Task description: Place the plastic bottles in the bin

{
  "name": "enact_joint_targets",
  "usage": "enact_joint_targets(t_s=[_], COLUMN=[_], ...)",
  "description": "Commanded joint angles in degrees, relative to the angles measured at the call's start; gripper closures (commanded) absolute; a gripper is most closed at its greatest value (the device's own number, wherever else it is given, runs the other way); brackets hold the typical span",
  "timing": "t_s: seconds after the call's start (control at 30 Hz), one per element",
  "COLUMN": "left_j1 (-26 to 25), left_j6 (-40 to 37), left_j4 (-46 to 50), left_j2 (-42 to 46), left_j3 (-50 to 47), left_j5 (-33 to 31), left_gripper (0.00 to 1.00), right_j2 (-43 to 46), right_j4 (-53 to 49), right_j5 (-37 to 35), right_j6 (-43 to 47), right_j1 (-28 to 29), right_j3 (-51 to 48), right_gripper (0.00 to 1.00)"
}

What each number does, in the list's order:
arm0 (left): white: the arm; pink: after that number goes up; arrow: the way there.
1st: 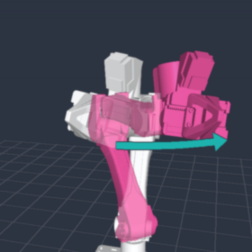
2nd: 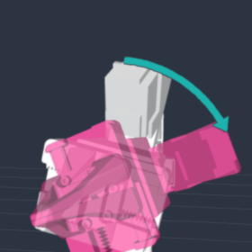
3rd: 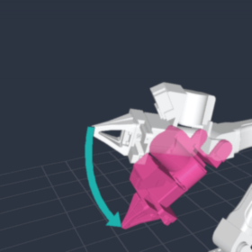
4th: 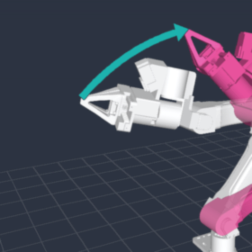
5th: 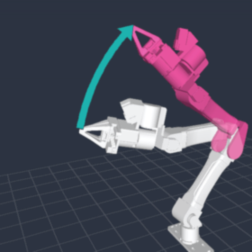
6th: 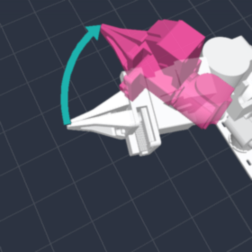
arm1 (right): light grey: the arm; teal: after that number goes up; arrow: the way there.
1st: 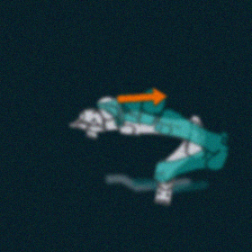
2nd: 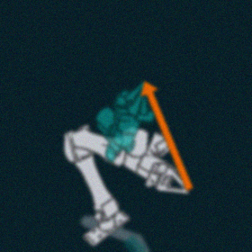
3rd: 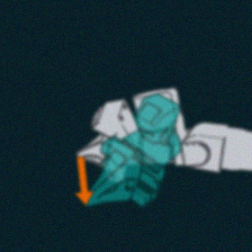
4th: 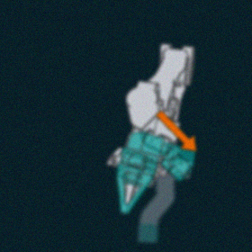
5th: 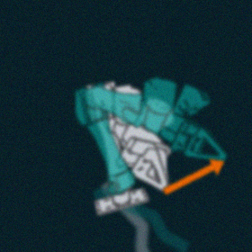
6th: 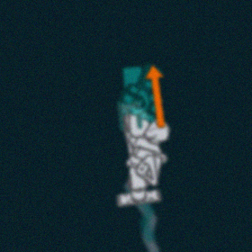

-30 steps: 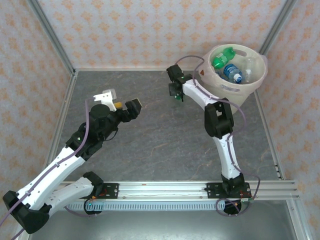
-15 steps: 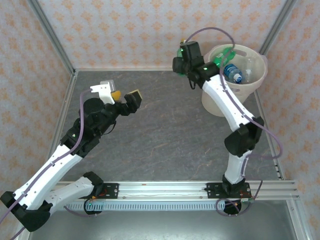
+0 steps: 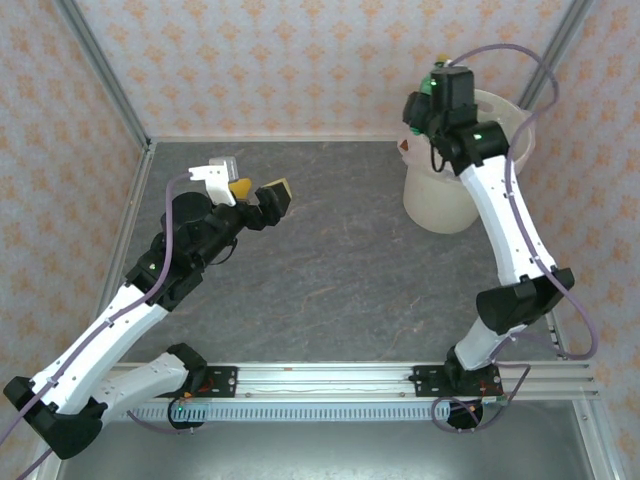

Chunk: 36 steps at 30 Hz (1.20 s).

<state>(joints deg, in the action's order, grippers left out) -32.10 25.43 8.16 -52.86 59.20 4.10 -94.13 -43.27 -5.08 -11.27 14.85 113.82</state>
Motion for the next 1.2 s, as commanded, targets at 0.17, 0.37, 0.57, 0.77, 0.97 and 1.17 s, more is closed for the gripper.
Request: enact_joint_targets(t_s=[0.17, 0.37, 0.57, 0.77, 0.97, 1.17], left_j1=[0.4, 0.4, 0.4, 0.4, 0.4, 0.5], left_j6=[0.1, 0.0, -0.1, -0.1, 0.4, 1.6], left_j4=[-2.3, -1.7, -1.2, -1.6, -2.2, -2.1], left_j2=[1.1, 1.4, 1.9, 1.3, 0.5, 0.1], left_j3=[0.6, 0.9, 0.7, 0.8, 0.2, -1.3], left_j5=[1.1, 0.7, 0.0, 0.0, -1.8, -9.5], left_gripper=[0.01, 0.01, 0.01, 0.01, 0.01, 0.01], right_j2=[2.5, 1.3, 1.6, 2.9, 5.5, 11.5], right_j4=[-0.3, -0.2, -0.4, 0.1, 1.7, 7.6], right_j5=[4.0, 6.7, 5.5, 6.2, 8.1, 11.1], right_j6=[-4.1, -5.3, -6.3, -6.0, -5.2, -1.8], right_j1=[-10.0, -14.0, -14.7, -14.8, -14.5, -12.3], right_j3=[-5.2, -7.6, -9.0, -8.4, -9.0, -15.5], right_gripper=[0.48, 0.48, 0.12, 0.00, 0.00, 0.00])
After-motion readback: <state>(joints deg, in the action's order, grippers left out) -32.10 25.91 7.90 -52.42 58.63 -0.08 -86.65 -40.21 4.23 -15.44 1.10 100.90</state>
